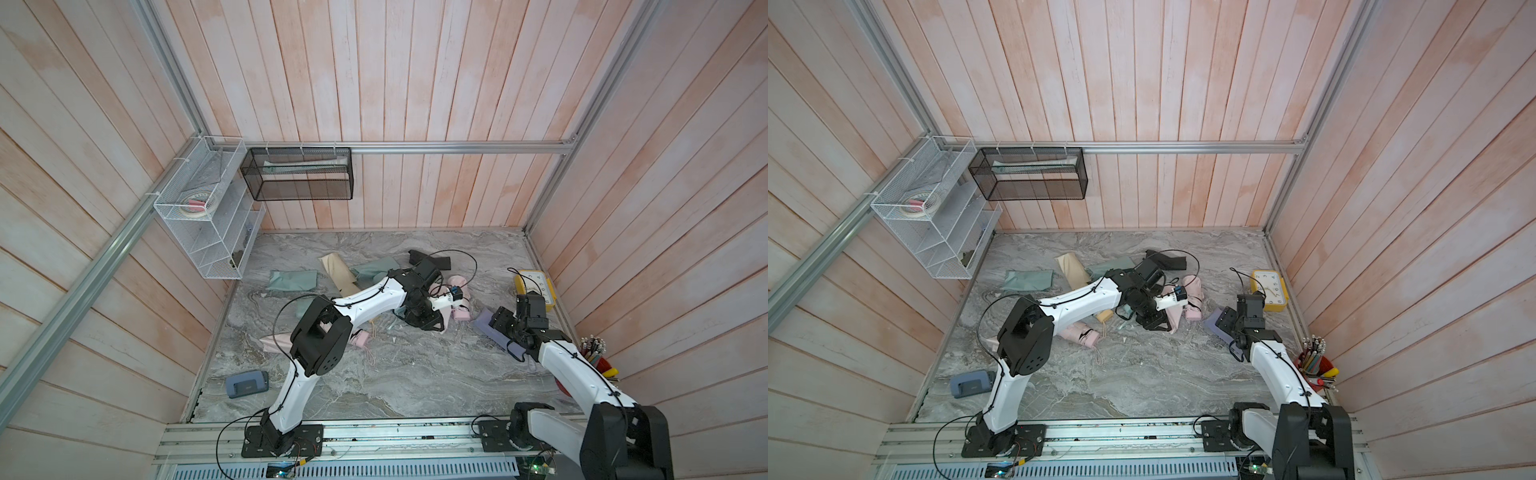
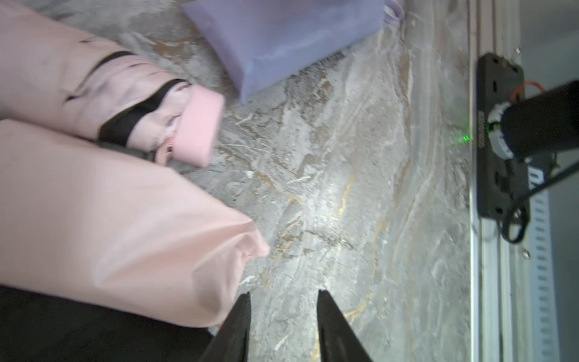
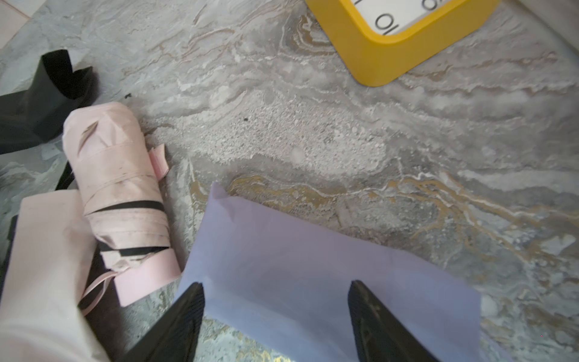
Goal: Take umbrellas out of sleeves
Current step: Place the umbrella sleeve at the center of the board, then move the umbrella to the center of the board.
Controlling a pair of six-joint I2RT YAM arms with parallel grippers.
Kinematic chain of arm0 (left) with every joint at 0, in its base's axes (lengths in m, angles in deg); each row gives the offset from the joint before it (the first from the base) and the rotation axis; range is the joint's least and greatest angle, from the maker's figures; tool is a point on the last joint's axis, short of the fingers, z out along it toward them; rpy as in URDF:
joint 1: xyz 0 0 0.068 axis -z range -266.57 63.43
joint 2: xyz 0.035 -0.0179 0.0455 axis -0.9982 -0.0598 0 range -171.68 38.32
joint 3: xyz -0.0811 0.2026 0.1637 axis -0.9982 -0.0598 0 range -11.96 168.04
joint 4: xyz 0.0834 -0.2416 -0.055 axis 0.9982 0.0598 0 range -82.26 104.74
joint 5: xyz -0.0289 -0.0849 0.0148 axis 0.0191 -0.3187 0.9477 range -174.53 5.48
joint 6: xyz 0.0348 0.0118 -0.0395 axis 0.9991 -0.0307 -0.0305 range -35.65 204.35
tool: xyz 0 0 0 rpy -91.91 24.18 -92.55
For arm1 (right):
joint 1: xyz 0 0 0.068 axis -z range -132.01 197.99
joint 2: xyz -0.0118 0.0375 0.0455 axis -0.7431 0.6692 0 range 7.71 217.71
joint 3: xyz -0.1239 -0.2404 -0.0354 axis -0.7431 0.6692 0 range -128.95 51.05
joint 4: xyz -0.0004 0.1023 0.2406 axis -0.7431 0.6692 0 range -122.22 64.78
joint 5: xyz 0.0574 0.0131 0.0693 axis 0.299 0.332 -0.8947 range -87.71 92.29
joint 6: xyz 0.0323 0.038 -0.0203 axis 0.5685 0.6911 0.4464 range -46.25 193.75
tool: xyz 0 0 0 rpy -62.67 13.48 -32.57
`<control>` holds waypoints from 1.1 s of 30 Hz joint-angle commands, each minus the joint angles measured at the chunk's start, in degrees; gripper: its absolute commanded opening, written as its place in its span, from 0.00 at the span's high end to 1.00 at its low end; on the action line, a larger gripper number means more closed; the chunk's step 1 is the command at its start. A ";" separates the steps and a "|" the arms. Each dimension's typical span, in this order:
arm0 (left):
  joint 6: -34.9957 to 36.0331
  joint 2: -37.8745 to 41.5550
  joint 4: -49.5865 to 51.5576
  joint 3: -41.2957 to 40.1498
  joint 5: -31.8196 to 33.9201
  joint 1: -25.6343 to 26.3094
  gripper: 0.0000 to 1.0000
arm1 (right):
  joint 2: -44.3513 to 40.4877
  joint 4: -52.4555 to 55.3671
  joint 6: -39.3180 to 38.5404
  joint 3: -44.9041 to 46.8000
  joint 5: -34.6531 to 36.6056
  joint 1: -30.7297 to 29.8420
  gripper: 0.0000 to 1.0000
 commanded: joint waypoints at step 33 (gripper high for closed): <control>-55.08 64.16 -48.91 -67.71 4.83 -1.27 0.43 | -3.48 7.51 16.17 5.96 -7.05 -21.26 0.28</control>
